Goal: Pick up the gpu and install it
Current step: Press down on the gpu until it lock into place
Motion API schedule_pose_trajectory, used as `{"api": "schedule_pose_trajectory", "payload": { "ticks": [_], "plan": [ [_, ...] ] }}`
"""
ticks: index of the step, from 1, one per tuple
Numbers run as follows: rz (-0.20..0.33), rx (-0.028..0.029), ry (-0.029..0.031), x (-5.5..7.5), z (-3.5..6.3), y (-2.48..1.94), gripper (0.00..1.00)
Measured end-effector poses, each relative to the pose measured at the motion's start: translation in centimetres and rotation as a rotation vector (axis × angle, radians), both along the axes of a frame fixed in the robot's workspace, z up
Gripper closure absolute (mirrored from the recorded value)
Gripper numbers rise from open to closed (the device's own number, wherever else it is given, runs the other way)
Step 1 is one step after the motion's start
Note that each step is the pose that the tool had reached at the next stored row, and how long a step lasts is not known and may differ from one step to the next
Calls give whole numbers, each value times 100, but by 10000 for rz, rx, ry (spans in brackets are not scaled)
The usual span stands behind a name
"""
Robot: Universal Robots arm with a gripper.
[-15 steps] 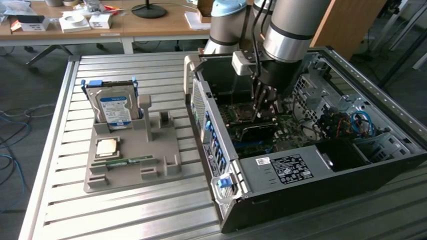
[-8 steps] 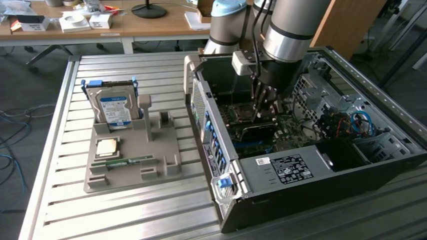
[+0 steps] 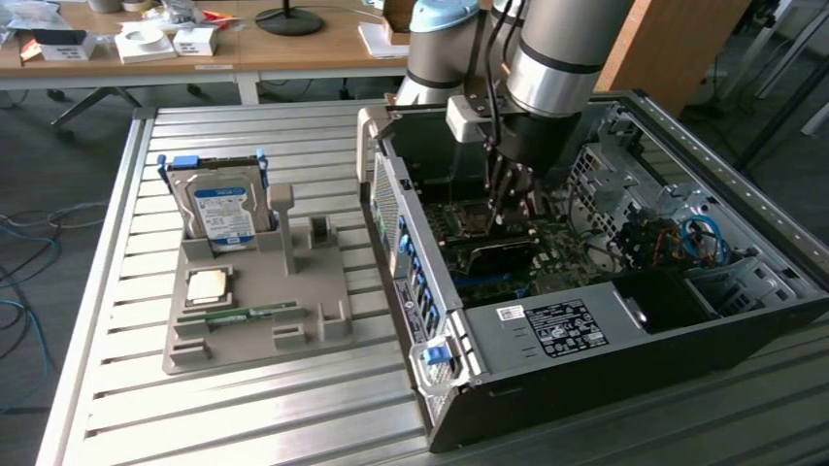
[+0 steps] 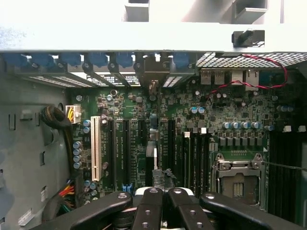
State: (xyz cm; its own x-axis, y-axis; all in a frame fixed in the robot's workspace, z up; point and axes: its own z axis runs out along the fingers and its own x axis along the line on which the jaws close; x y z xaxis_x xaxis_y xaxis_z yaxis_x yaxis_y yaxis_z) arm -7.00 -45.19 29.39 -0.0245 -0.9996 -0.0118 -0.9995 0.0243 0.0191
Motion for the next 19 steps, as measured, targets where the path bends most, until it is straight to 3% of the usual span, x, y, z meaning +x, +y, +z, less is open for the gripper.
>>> {"api": "schedule_pose_trajectory", "payload": {
  "ticks": [11, 19],
  "plan": [
    [0, 1, -6, -7, -80, 1, 89],
    [0, 0, -8, -57, -85, 5, 89]
  ]
}}
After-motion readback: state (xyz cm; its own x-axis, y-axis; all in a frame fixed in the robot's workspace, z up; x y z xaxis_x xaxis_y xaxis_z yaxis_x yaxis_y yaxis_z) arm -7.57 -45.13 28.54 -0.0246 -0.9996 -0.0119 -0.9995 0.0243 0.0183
